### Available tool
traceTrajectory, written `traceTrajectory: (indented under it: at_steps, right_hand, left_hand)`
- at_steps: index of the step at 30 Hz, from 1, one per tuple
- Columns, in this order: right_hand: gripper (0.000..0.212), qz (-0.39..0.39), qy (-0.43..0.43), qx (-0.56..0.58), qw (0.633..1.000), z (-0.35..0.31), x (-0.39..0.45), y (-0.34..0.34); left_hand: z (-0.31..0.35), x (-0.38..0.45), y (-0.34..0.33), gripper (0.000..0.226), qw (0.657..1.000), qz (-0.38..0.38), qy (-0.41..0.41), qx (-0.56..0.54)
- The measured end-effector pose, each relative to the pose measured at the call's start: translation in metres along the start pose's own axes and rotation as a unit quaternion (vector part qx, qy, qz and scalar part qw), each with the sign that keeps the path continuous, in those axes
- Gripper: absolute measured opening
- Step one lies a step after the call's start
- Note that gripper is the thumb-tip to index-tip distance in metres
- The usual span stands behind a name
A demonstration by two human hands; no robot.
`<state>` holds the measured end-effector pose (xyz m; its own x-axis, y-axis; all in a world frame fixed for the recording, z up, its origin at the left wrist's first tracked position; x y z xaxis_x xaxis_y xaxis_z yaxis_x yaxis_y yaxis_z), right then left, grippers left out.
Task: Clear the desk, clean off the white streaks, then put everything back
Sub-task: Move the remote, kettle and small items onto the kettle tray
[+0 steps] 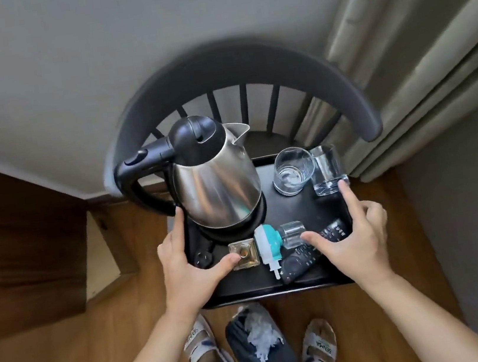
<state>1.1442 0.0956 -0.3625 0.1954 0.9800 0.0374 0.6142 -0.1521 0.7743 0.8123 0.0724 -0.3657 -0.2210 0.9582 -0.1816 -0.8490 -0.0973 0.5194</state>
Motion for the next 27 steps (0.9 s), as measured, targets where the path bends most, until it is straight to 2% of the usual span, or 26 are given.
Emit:
traceTrajectory:
  at_steps: [7,14,23,27]
  right_hand:
    - [0.118,-0.015,-0.007,0.013,1.000,0.049,0.029,-0.084]
    - [0.117,0.006,0.011,0.025,1.000,0.069,0.057,-0.137]
    - [0.116,0.024,0.011,0.014,1.000,0.075,0.064,-0.160]
    - [0.117,-0.024,-0.021,-0.026,0.999,0.073,0.068,-0.163]
  left_hand:
    - [-0.070,0.049,-0.041,0.124,0.999,0.022,-0.021,0.019]
    - [-0.110,0.085,-0.061,0.124,0.999,0.032,-0.011,0.016]
    - [-0.135,0.108,-0.068,0.128,0.999,0.042,-0.013,0.030]
    - [-0.134,0.108,-0.070,0.129,0.995,0.019,0.014,0.102]
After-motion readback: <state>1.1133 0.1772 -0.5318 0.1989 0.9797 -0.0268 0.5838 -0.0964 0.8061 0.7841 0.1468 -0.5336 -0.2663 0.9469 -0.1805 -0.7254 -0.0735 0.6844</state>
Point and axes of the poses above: each hand's wrist, its own x-axis towards the middle knuckle, its own y-axis out of the back of the hand, z = x × y, the point moved 7 cm from there along x, towards the middle knuckle, and after that the axes turned 2 degrees about y, right-handed, at the moved point
